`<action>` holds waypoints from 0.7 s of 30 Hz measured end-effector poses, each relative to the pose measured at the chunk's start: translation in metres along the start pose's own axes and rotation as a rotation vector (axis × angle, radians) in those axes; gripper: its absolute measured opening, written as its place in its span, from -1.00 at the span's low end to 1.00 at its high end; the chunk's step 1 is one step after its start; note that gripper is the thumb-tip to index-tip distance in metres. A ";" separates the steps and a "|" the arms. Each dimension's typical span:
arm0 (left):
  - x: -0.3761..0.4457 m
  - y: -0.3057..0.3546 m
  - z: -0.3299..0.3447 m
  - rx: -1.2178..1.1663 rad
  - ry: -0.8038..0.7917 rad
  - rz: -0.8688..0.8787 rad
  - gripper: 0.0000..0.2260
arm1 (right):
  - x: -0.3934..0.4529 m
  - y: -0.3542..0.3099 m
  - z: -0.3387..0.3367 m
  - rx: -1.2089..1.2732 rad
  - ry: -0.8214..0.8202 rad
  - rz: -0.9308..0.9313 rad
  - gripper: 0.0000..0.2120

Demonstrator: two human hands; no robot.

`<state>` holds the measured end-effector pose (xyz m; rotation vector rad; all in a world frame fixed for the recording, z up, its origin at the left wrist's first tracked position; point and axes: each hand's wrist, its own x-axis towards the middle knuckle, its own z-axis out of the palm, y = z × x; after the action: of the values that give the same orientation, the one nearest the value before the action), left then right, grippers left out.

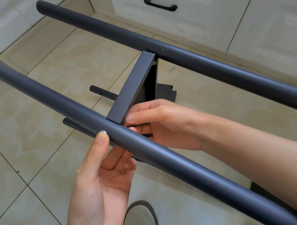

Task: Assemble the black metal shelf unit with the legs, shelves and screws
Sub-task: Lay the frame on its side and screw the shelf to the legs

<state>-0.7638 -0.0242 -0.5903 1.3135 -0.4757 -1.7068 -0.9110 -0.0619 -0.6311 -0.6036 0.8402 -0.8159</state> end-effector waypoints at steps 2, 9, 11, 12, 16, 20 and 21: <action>0.000 0.000 0.000 0.000 0.004 0.001 -0.78 | 0.001 0.000 0.000 -0.023 -0.003 -0.007 -0.64; 0.001 -0.001 -0.001 -0.003 0.009 -0.006 -0.79 | 0.000 -0.001 0.001 -0.067 0.015 -0.010 -0.68; 0.001 -0.001 -0.001 0.001 0.004 0.002 -0.79 | 0.000 0.001 0.001 -0.050 0.004 -0.026 -0.65; 0.001 -0.001 -0.001 0.004 0.003 0.005 -0.79 | 0.000 0.001 0.001 -0.057 0.003 -0.029 -0.64; 0.001 -0.001 -0.001 0.005 0.008 -0.004 -0.79 | 0.001 0.001 0.000 -0.106 0.042 -0.015 -0.66; 0.000 -0.001 -0.001 0.003 0.009 0.000 -0.77 | 0.000 0.001 -0.001 -0.020 0.008 -0.026 -0.70; 0.000 0.000 0.000 0.002 0.006 0.001 -0.77 | 0.000 0.002 -0.001 -0.022 -0.004 -0.033 -0.67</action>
<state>-0.7637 -0.0238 -0.5907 1.3190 -0.4750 -1.7012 -0.9113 -0.0611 -0.6328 -0.6400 0.8385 -0.8363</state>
